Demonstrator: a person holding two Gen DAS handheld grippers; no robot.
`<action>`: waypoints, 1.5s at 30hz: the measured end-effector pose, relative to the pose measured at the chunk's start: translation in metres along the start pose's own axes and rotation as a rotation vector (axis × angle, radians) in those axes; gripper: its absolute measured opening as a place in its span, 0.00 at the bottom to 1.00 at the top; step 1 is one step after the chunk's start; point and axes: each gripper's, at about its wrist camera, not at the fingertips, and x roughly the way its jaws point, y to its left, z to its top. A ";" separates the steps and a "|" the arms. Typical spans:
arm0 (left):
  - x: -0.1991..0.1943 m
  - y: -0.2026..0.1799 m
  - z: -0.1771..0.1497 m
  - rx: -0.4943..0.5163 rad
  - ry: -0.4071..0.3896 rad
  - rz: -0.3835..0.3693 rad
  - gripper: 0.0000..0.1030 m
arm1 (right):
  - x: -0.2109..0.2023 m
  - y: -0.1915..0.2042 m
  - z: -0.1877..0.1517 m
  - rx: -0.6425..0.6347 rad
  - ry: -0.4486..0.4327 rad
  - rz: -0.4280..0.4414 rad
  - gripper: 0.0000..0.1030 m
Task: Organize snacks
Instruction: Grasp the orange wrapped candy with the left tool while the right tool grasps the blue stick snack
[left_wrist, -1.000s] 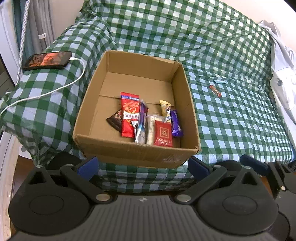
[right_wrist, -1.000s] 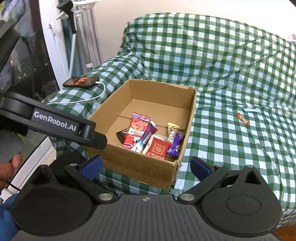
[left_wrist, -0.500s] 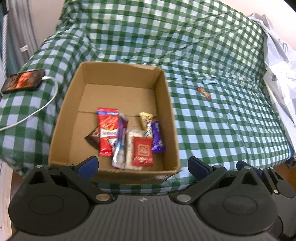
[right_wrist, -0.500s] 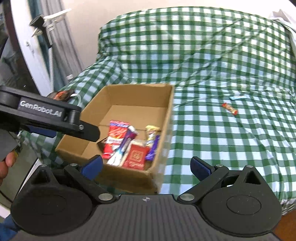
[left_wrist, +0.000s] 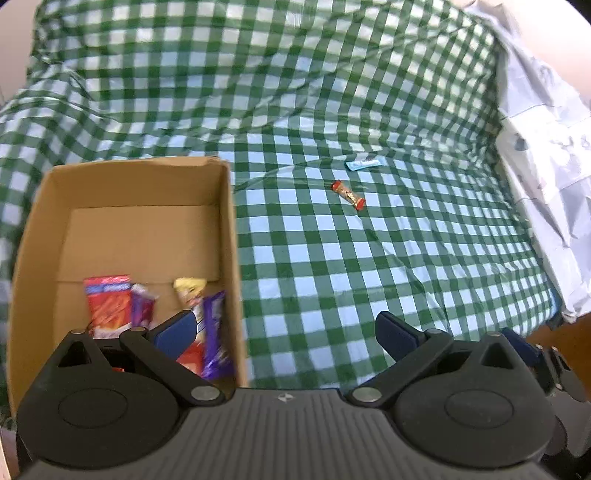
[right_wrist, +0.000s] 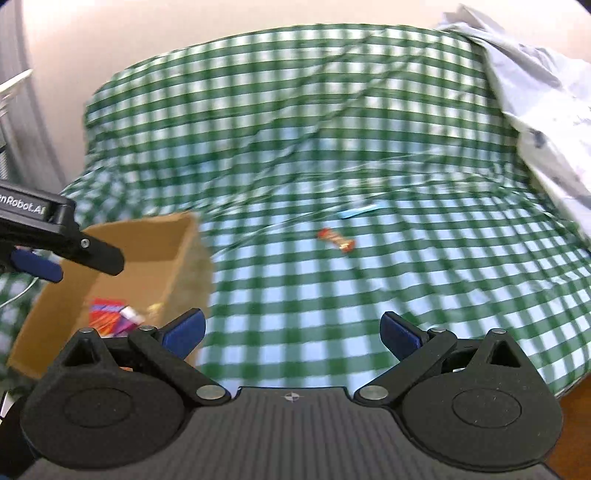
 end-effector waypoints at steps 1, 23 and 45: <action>0.011 -0.005 0.009 0.000 0.004 0.000 1.00 | 0.007 -0.011 0.003 0.006 -0.003 -0.013 0.97; 0.389 -0.128 0.188 -0.076 0.245 0.087 0.96 | 0.201 -0.195 0.037 0.166 0.083 -0.180 0.97; 0.326 -0.036 0.153 0.085 0.130 0.153 0.18 | 0.451 -0.113 0.131 -0.062 0.072 -0.122 0.71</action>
